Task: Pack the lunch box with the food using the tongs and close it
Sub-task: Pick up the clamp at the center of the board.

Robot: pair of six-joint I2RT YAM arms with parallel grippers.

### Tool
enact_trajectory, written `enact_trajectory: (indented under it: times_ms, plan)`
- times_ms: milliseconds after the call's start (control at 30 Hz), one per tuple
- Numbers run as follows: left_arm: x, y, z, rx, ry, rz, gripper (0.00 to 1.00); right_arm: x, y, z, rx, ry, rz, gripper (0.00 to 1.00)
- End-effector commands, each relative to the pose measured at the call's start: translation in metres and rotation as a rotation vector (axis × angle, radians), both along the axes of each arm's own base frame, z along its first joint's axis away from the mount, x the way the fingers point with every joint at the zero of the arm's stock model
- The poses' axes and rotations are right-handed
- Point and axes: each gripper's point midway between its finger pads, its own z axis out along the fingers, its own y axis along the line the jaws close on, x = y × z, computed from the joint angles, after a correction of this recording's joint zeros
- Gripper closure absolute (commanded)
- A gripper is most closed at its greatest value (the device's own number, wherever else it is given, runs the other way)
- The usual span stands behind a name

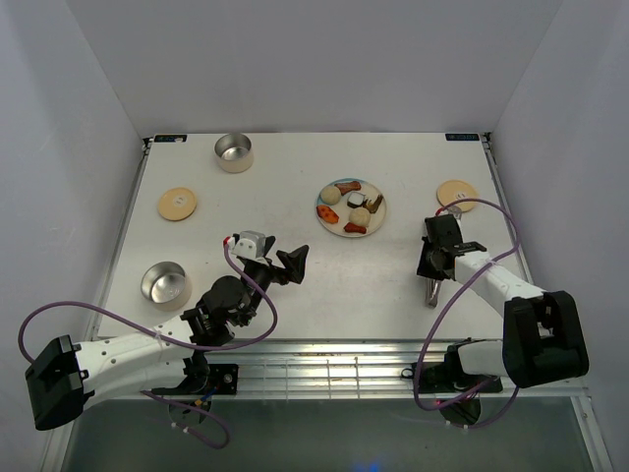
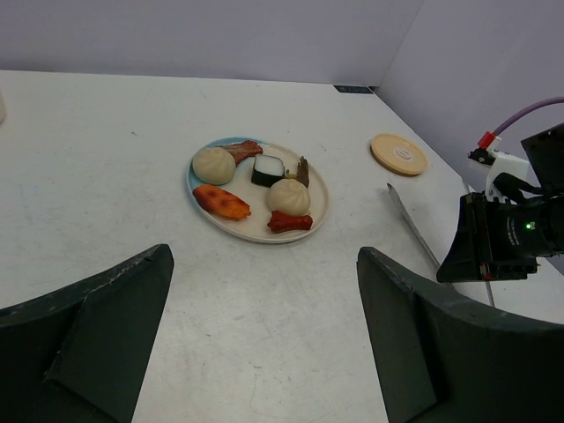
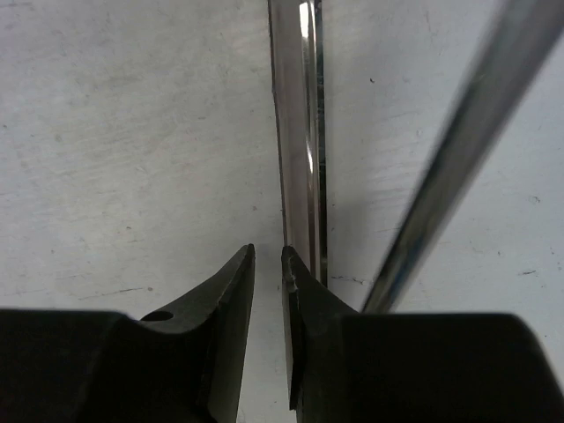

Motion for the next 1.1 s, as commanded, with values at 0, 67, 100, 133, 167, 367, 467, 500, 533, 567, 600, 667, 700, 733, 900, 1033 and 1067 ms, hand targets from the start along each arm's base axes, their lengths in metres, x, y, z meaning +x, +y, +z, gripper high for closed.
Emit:
enact_trajectory:
  times_ms: [0,67,100,133,167,367,467,500,533,567,600,667,700,733,900,1033,1067]
  plan:
    - [-0.003,0.000,0.005,-0.028,-0.009,-0.010,0.04,-0.011,0.001,-0.014,0.006,0.045,-0.015,0.75]
    - [-0.003,0.000,0.004,-0.026,-0.008,-0.010,0.04,-0.012,-0.002,-0.016,-0.007,0.054,-0.021,0.75]
    - [-0.003,0.001,0.004,-0.026,-0.009,-0.008,0.04,-0.013,-0.002,-0.016,-0.010,0.056,-0.017,0.74]
    - [-0.003,0.001,0.005,-0.028,-0.009,-0.007,0.05,-0.012,-0.003,-0.016,-0.012,0.057,-0.017,0.74]
    - [-0.003,0.001,0.004,-0.026,-0.009,-0.007,0.04,-0.013,-0.004,-0.015,-0.020,0.057,-0.016,0.72]
    - [-0.003,0.001,0.004,-0.026,-0.009,-0.008,0.04,-0.008,-0.006,0.000,-0.042,0.018,0.012,0.68]
    - [-0.003,0.001,0.005,-0.026,-0.010,-0.008,0.04,-0.002,0.004,0.018,-0.011,-0.033,0.057,0.66]
    - [-0.003,0.000,0.005,-0.028,-0.009,-0.010,0.04,0.001,0.009,0.029,0.003,-0.051,0.074,0.65]
    - [-0.003,0.000,0.005,-0.028,-0.009,-0.010,0.05,0.003,0.012,0.037,0.013,-0.072,0.082,0.64]
    - [-0.003,0.000,0.005,-0.026,-0.010,-0.010,0.04,0.005,0.014,0.049,0.023,-0.105,0.088,0.63]
    - [-0.003,0.001,0.004,-0.025,-0.009,-0.008,0.04,0.006,0.015,0.057,0.031,-0.126,0.090,0.62]
    - [-0.003,0.000,0.005,-0.028,-0.010,-0.010,0.04,0.010,0.014,0.079,0.036,-0.181,0.085,0.57]
    - [-0.003,0.000,0.005,-0.026,-0.010,-0.010,0.04,0.011,0.010,0.084,0.017,-0.198,0.068,0.55]
    - [-0.003,0.001,0.004,-0.024,-0.008,-0.008,0.04,0.011,0.006,0.089,0.001,-0.208,0.058,0.52]
    - [-0.003,0.001,0.005,-0.028,-0.010,-0.005,0.04,0.003,-0.015,0.081,-0.094,-0.175,0.004,0.28]
    - [-0.003,0.001,0.006,-0.032,-0.011,-0.009,0.04,0.000,-0.019,0.069,-0.121,-0.154,0.006,0.25]
    - [-0.003,0.001,0.005,-0.030,-0.010,-0.009,0.04,-0.001,-0.018,0.064,-0.123,-0.144,0.016,0.25]
